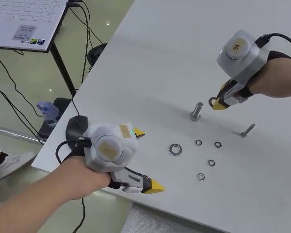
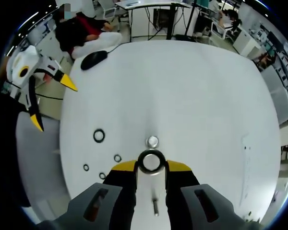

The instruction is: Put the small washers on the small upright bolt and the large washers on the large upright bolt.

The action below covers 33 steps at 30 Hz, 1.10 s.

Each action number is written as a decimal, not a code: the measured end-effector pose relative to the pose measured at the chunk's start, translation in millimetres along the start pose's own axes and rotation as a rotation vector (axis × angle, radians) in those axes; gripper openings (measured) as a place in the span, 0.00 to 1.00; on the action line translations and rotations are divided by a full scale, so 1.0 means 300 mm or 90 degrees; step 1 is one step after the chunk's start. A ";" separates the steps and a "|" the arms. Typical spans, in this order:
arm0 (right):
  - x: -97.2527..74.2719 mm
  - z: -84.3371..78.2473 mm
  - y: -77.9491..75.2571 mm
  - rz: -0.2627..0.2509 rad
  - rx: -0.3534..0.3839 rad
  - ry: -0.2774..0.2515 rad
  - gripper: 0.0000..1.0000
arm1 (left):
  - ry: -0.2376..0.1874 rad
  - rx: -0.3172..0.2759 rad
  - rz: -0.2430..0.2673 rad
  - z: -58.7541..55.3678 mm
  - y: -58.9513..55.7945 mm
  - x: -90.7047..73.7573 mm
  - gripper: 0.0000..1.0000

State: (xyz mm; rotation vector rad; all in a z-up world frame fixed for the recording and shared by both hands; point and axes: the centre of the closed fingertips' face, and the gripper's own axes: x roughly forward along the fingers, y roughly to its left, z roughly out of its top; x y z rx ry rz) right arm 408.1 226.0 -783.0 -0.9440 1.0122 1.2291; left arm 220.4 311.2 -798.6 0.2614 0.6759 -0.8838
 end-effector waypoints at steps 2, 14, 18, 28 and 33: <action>0.015 0.010 0.004 0.000 -0.008 0.004 0.22 | 0.000 -0.001 -0.001 0.000 0.001 0.001 0.85; 0.093 0.048 -0.026 -0.005 -0.015 0.015 0.22 | -0.003 -0.001 -0.002 -0.006 0.009 -0.006 0.85; 0.103 0.059 -0.025 -0.002 -0.013 0.019 0.22 | -0.002 -0.003 -0.002 -0.013 0.013 -0.009 0.85; 0.125 0.060 -0.010 0.003 -0.014 0.031 0.22 | -0.002 -0.001 -0.006 -0.012 0.023 -0.009 0.84; 0.142 0.051 -0.004 0.004 -0.017 0.041 0.22 | -0.003 0.001 -0.009 -0.006 0.025 -0.006 0.84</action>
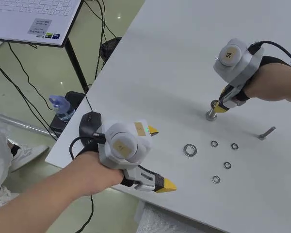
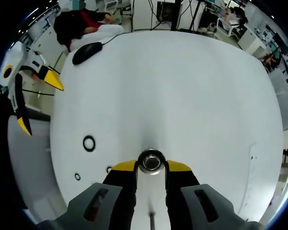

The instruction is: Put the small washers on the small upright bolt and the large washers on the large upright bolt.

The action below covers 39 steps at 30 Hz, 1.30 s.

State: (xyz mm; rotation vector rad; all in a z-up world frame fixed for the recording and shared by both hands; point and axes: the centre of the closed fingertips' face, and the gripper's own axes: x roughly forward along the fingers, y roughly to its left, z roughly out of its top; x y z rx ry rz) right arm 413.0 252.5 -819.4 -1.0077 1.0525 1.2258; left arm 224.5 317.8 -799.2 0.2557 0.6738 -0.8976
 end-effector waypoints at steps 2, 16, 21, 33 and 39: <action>0.007 0.000 0.001 -0.001 -0.001 0.003 0.22 | 0.000 0.000 0.000 0.001 0.000 -0.001 0.84; 0.066 -0.009 -0.010 0.001 -0.006 0.013 0.22 | -0.002 -0.001 -0.002 0.003 -0.007 0.008 0.83; 0.088 -0.020 -0.010 0.004 -0.001 0.017 0.22 | 0.000 -0.003 -0.002 -0.004 -0.011 0.007 0.82; 0.149 -0.032 -0.009 0.009 0.009 0.019 0.22 | 0.003 -0.007 -0.001 -0.012 -0.012 0.002 0.82; 0.154 -0.038 -0.009 0.008 0.013 0.027 0.22 | 0.003 -0.007 -0.001 -0.012 -0.009 -0.001 0.82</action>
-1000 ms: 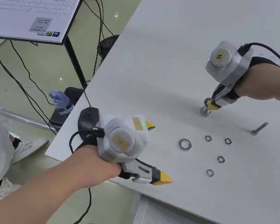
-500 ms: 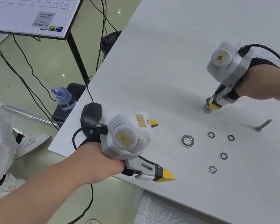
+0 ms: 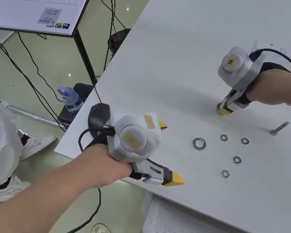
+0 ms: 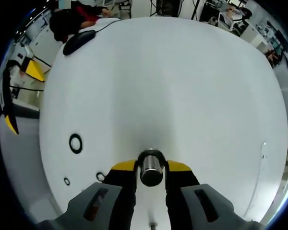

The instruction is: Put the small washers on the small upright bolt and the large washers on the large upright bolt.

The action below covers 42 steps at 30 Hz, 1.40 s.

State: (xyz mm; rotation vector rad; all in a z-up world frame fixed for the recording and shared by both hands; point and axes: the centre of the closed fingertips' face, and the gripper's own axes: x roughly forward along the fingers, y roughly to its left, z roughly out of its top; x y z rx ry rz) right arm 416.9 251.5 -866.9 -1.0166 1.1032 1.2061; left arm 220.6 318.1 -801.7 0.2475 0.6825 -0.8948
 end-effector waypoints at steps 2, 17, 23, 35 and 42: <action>-0.002 0.000 0.002 -0.001 -0.003 0.000 0.22 | -0.001 0.001 0.000 0.000 0.001 0.000 0.82; -0.004 0.003 0.017 0.003 -0.008 -0.002 0.25 | -0.006 -0.003 0.000 0.003 -0.015 -0.008 0.87; -0.017 0.009 0.014 0.003 -0.008 -0.010 0.29 | -0.007 -0.001 0.001 0.004 -0.017 -0.008 0.89; -0.108 0.052 0.012 -0.010 -0.038 -0.061 0.35 | -0.006 0.005 -0.002 0.020 -0.026 -0.004 0.90; -0.135 0.079 0.035 -0.004 -0.060 -0.083 0.35 | -0.005 0.007 0.000 0.027 -0.024 -0.010 0.89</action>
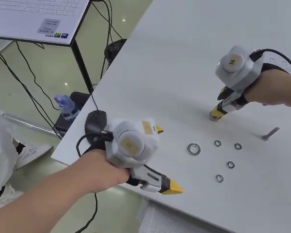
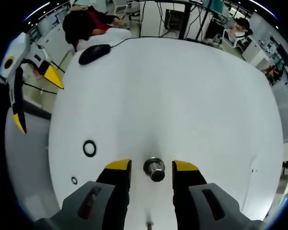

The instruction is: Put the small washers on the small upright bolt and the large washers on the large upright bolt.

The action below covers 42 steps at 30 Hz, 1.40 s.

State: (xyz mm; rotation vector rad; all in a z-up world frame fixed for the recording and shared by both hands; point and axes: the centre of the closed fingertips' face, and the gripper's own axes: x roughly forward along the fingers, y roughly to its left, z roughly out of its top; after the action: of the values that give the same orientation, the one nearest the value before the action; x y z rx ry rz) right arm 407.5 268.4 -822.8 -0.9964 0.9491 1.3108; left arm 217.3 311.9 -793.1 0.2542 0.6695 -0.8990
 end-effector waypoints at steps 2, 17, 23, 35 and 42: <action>-0.009 0.012 0.007 0.000 -0.012 -0.007 0.35 | 0.003 0.001 0.000 -0.003 0.000 -0.002 0.89; -0.084 0.070 0.137 0.020 -0.067 -0.040 0.35 | -0.001 0.003 0.002 0.007 -0.002 -0.010 0.88; -0.088 0.085 0.183 0.026 -0.088 -0.044 0.36 | -0.001 0.002 0.001 0.003 -0.006 -0.009 0.88; -0.060 0.075 0.260 0.067 -0.125 -0.054 0.37 | -0.003 0.000 0.006 0.003 -0.003 -0.010 0.88; -0.051 0.074 0.303 0.070 -0.118 -0.069 0.38 | -0.005 -0.002 0.010 0.001 -0.003 -0.012 0.88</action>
State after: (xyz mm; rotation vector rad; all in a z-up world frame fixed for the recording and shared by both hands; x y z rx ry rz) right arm 315.9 285.5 -805.1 -1.0137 0.8201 1.5511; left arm 215.2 313.6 -790.5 0.2527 0.6599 -0.8836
